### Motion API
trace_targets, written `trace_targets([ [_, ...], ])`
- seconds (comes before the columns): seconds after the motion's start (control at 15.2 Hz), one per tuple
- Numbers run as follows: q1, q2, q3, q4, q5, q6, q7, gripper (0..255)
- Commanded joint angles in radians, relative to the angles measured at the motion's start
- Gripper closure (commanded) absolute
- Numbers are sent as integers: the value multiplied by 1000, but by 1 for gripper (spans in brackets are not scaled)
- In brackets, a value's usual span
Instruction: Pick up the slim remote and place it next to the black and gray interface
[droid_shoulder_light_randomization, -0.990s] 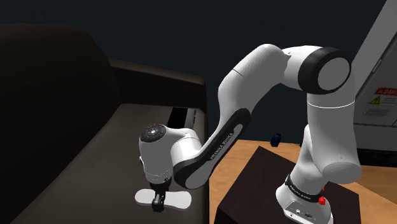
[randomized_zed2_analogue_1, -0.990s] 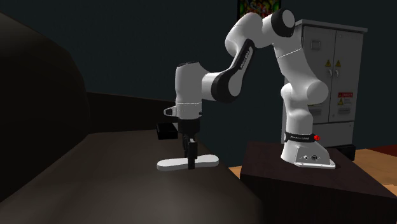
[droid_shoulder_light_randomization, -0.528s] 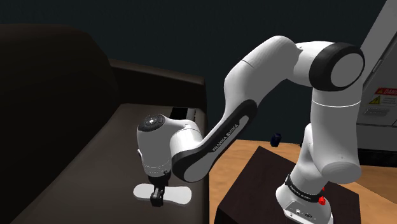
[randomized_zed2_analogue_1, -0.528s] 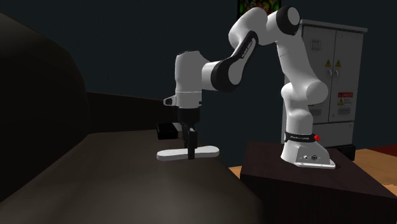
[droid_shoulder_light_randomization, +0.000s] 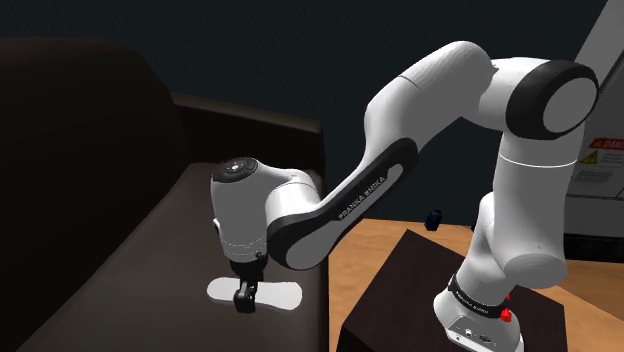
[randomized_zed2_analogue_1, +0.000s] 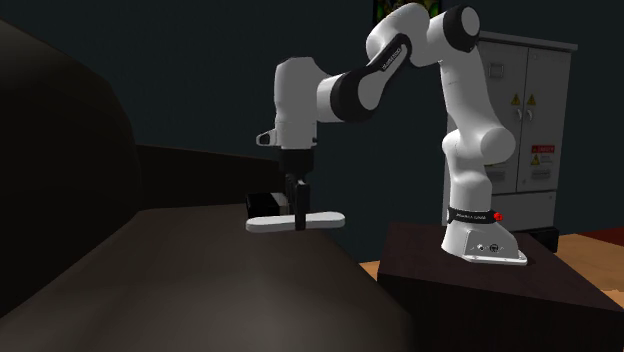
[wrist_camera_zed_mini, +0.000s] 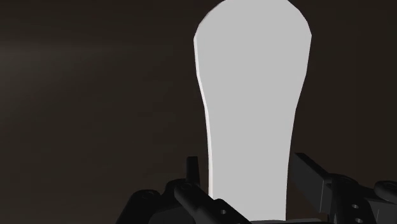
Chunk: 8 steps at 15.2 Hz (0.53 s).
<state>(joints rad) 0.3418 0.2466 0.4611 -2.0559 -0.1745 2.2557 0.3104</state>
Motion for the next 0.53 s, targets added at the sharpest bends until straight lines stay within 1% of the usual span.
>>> trace_targets([
  [0.0,-4,-20,4,5,13,-22,-9,255],
  [0.2,-7,-39,8,17,26,-50,-19,255],
  [0.46,-69,-61,-24,-7,43,-40,-120,255],
])
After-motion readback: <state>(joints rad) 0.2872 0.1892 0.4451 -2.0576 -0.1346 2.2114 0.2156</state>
